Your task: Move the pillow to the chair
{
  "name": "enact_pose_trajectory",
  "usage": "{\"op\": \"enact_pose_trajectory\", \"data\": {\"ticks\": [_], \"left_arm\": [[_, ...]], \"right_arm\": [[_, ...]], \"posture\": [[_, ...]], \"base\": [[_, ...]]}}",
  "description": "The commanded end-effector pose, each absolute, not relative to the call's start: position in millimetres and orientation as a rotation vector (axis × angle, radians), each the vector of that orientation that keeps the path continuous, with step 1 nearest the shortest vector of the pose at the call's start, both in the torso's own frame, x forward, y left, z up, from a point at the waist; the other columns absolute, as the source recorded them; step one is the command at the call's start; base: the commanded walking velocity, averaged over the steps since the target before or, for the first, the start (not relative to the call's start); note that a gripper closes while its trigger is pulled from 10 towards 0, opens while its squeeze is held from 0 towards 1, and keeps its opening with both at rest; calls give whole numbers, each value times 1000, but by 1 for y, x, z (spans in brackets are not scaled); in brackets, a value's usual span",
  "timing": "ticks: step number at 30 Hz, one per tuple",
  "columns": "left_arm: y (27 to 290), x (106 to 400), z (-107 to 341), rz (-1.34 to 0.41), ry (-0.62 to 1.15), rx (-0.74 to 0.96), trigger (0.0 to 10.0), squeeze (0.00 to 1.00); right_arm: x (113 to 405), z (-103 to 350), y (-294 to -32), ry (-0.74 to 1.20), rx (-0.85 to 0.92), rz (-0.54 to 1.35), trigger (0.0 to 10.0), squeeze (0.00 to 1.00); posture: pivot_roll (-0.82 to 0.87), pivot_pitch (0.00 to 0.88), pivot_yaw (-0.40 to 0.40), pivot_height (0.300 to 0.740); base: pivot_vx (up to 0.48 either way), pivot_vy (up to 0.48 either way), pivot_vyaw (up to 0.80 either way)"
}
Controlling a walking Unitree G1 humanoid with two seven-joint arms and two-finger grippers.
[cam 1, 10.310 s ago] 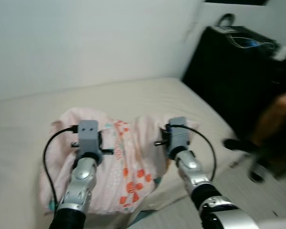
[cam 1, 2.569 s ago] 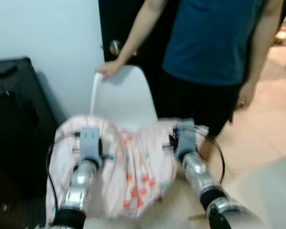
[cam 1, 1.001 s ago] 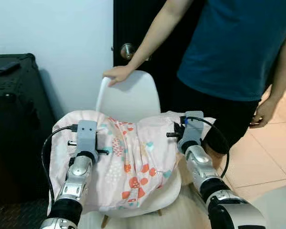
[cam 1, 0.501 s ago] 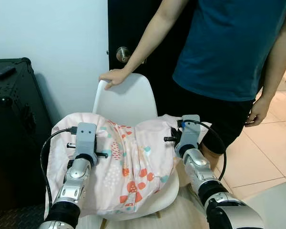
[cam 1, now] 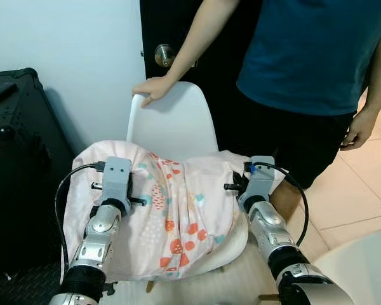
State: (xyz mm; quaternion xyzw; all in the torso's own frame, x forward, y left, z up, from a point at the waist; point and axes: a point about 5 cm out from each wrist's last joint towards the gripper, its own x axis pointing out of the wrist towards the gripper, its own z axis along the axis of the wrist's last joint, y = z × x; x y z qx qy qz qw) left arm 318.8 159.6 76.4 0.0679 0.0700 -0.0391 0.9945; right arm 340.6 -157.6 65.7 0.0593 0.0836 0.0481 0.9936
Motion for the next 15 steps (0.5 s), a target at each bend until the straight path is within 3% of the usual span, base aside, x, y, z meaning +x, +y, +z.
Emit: {"op": "enact_pose_trajectory", "data": {"ticks": [1, 15], "left_arm": [[161, 324, 85, -75, 96, 157, 10000, 0], [174, 339, 104, -10, 39, 207, 10000, 0]], "right_arm": [[343, 72, -151, 136, 124, 126, 10000, 0], [356, 96, -161, 52, 72, 73, 10000, 0]], "posture": [[13, 111, -27, 724], [7, 72, -41, 724]], "base": [[0, 0, 0], [0, 0, 0]]}}
